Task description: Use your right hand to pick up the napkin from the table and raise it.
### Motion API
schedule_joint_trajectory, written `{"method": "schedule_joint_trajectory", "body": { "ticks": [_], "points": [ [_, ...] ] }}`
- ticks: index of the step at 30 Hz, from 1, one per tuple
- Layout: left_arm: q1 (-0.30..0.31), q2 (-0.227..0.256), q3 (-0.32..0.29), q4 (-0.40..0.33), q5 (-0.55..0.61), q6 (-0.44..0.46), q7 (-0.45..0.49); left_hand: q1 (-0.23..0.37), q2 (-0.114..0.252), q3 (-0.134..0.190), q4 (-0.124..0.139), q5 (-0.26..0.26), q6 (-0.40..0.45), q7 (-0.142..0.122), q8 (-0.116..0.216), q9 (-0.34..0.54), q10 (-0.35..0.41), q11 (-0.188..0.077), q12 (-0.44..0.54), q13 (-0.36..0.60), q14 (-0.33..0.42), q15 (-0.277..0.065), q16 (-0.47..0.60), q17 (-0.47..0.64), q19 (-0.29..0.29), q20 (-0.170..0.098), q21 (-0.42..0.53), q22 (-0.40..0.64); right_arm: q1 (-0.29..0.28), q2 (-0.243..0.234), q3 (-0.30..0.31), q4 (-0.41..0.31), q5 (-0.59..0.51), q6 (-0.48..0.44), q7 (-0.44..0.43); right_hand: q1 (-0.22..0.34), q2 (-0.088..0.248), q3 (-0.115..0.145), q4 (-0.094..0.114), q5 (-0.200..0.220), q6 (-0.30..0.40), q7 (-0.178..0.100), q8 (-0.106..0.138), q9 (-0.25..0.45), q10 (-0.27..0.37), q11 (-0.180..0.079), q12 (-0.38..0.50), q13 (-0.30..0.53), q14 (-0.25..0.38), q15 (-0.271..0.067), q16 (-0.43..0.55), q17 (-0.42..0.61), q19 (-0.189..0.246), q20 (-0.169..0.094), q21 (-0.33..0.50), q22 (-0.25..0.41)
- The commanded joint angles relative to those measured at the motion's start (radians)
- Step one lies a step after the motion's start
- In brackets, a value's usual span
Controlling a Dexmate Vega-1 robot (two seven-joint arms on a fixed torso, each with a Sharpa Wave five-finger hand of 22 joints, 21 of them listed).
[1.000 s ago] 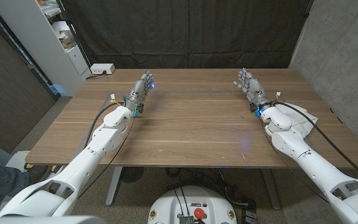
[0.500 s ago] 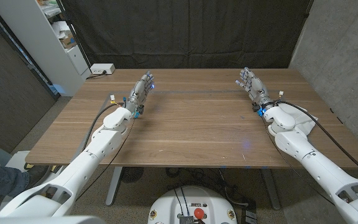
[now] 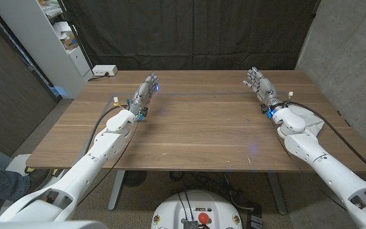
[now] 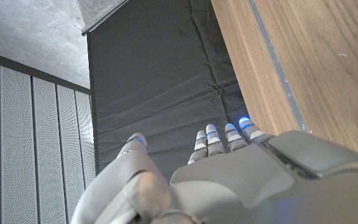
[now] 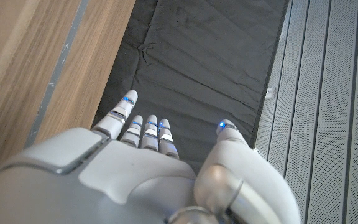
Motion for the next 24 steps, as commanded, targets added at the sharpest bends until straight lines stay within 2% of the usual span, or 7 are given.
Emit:
{"method": "schedule_joint_trajectory", "body": {
  "ticks": [1, 24],
  "points": [
    [0.003, -0.007, -0.001, 0.001, -0.005, -0.006, 0.01, 0.008, 0.004, 0.002, -0.003, -0.006, 0.008, 0.005, 0.001, 0.004, 0.002, 0.007, 0.005, 0.0, -0.004, -0.002, 0.003, 0.003, -0.001, 0.004, -0.008, 0.001, -0.025, -0.025, 0.016, -0.029, -0.002, 0.013, -0.005, 0.004, 0.0, -0.002, -0.004, 0.0, 0.003, 0.005, 0.008, 0.001, 0.001, 0.006, 0.009, 0.003, 0.003, 0.008, 0.006, 0.002, 0.006, 0.0, -0.006, 0.003],
    [0.019, 0.007, -0.003, -0.03, -0.003, -0.007, 0.02, 0.013, 0.009, 0.003, -0.01, -0.011, 0.014, 0.006, 0.0, 0.005, 0.004, 0.006, 0.006, -0.002, 0.0, -0.002, 0.004, 0.003, 0.006, 0.004, -0.019, 0.002, -0.015, -0.034, 0.022, -0.019, -0.025, 0.051, -0.004, 0.008, 0.006, -0.002, -0.008, -0.002, 0.001, 0.001, 0.007, 0.0, 0.001, 0.004, 0.008, 0.003, 0.003, 0.006, 0.006, -0.001, 0.007, 0.003, -0.013, 0.003]
  ]
}}
